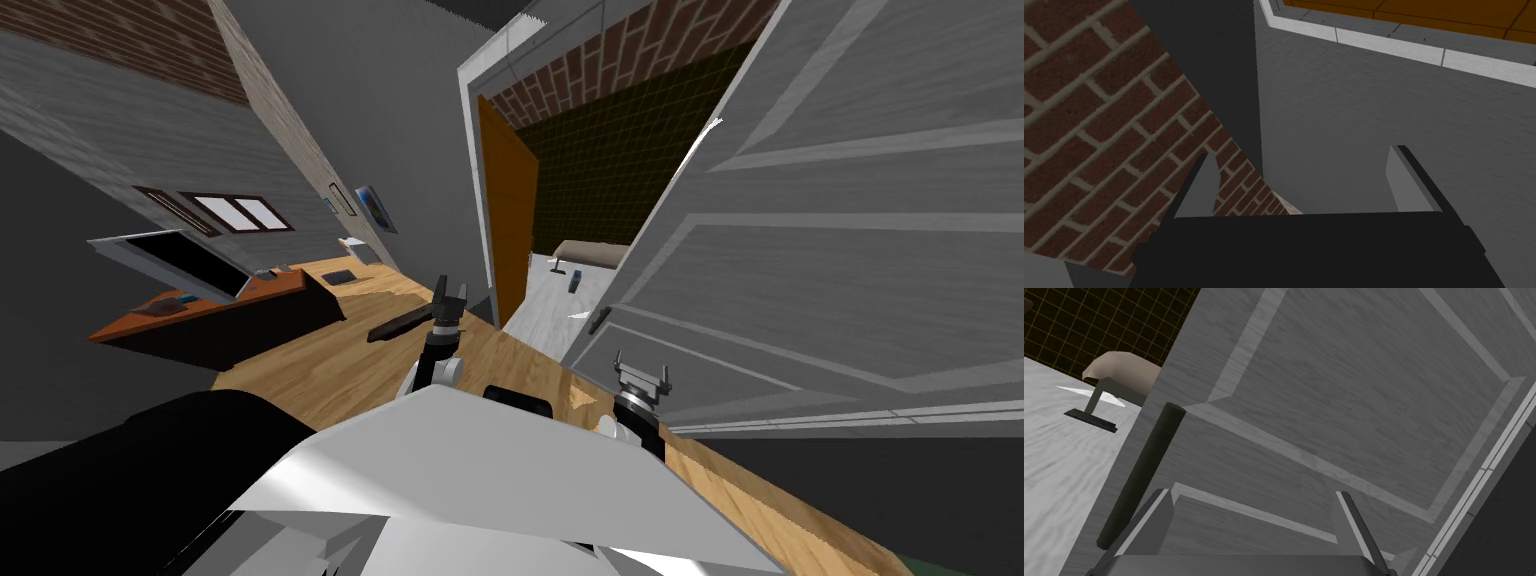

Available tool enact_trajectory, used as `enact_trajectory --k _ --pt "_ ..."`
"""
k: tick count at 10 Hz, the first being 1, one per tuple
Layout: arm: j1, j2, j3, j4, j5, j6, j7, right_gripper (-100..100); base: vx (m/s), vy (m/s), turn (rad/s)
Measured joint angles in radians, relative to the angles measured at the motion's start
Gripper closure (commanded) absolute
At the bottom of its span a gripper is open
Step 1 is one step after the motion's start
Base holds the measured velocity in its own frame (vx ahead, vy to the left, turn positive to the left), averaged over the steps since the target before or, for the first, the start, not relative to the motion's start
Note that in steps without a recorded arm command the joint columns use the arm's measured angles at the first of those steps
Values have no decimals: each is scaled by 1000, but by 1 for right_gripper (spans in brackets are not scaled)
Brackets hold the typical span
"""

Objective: Push the door open

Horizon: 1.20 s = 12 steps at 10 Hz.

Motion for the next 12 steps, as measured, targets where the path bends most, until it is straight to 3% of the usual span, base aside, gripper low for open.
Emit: enact_trajectory --k 8,12 --pt "-20 27 -36 154 -82 -46 -152 -100 16 -78 203" --pt "-40 41 -59 245 -128 -69 -234 -100 10 -84 299"
